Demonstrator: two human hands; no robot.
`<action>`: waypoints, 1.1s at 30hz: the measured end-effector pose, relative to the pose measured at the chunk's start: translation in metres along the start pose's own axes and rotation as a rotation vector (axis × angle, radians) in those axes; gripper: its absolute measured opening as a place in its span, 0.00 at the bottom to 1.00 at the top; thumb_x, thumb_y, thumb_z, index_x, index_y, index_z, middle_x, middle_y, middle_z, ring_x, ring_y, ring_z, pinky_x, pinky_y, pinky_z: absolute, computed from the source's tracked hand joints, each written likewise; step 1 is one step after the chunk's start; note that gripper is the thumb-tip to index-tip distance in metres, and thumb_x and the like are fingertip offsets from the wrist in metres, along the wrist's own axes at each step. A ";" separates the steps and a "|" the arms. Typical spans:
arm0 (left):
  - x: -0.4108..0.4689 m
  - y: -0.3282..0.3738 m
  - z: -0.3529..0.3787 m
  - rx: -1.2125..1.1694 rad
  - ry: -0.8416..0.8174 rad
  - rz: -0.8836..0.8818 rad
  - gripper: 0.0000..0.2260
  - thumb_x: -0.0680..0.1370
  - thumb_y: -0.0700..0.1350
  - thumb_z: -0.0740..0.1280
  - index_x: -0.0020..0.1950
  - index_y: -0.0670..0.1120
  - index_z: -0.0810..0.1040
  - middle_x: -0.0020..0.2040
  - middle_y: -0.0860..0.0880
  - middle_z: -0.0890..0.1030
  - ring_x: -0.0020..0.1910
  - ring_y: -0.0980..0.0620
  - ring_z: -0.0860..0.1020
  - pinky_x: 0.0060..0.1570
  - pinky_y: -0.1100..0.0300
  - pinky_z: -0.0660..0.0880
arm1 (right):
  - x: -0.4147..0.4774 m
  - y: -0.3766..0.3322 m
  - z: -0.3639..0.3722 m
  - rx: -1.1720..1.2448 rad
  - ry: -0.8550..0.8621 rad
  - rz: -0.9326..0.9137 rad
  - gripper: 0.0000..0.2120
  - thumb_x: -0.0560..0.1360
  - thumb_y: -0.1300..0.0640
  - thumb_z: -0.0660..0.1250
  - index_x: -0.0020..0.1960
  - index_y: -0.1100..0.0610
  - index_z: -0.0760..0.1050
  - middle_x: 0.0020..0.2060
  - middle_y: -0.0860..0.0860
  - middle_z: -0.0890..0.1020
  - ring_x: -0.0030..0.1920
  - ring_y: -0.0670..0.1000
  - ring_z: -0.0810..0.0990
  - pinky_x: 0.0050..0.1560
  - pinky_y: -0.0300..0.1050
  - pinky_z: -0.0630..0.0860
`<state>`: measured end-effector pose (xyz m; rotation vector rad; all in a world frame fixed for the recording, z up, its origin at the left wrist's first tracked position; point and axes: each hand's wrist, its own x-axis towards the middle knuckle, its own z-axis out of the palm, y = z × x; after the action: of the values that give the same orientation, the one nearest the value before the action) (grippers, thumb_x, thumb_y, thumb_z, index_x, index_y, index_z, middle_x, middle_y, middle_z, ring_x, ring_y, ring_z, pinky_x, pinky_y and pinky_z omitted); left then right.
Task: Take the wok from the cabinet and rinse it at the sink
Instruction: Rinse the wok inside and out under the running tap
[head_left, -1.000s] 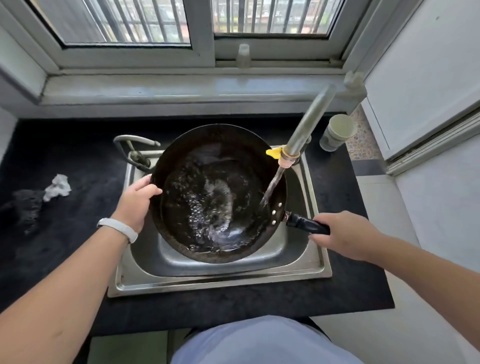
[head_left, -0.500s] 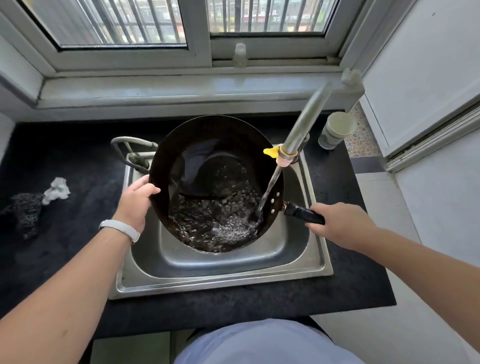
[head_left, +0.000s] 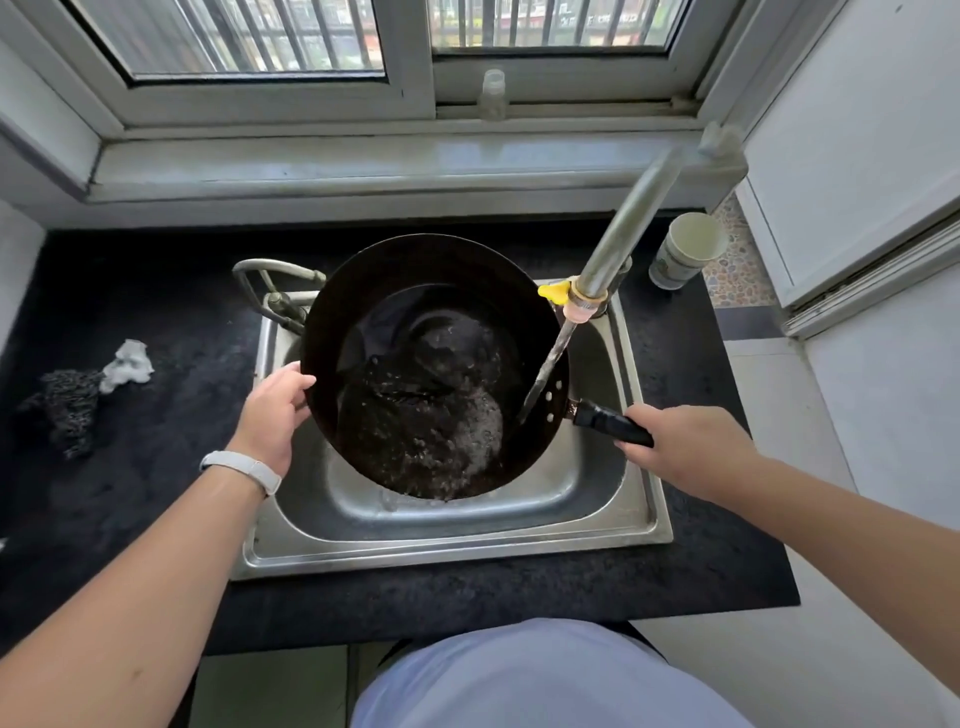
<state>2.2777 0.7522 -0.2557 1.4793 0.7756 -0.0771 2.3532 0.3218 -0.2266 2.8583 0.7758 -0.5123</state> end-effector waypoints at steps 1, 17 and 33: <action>0.000 0.000 0.002 -0.018 0.013 -0.012 0.13 0.77 0.44 0.58 0.54 0.51 0.81 0.53 0.49 0.82 0.55 0.51 0.78 0.58 0.55 0.73 | -0.001 0.001 0.000 -0.019 0.017 -0.005 0.14 0.79 0.39 0.59 0.52 0.49 0.72 0.29 0.47 0.74 0.29 0.52 0.74 0.27 0.45 0.66; 0.008 0.000 0.000 0.068 0.039 -0.159 0.08 0.78 0.50 0.61 0.54 0.54 0.78 0.57 0.52 0.82 0.57 0.52 0.79 0.53 0.55 0.71 | 0.002 -0.020 0.008 0.061 -0.090 0.012 0.14 0.78 0.38 0.60 0.49 0.49 0.70 0.31 0.47 0.74 0.33 0.54 0.74 0.33 0.47 0.70; -0.001 -0.004 -0.043 -0.021 0.115 -0.155 0.16 0.67 0.52 0.71 0.52 0.50 0.85 0.55 0.45 0.84 0.57 0.44 0.81 0.62 0.45 0.75 | -0.010 -0.033 -0.020 0.269 -0.370 -0.045 0.02 0.73 0.54 0.64 0.44 0.48 0.71 0.33 0.47 0.78 0.33 0.48 0.77 0.34 0.45 0.73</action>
<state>2.2574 0.7899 -0.2548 1.4117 0.9809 -0.1009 2.3335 0.3499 -0.2055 2.8459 0.7518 -1.1916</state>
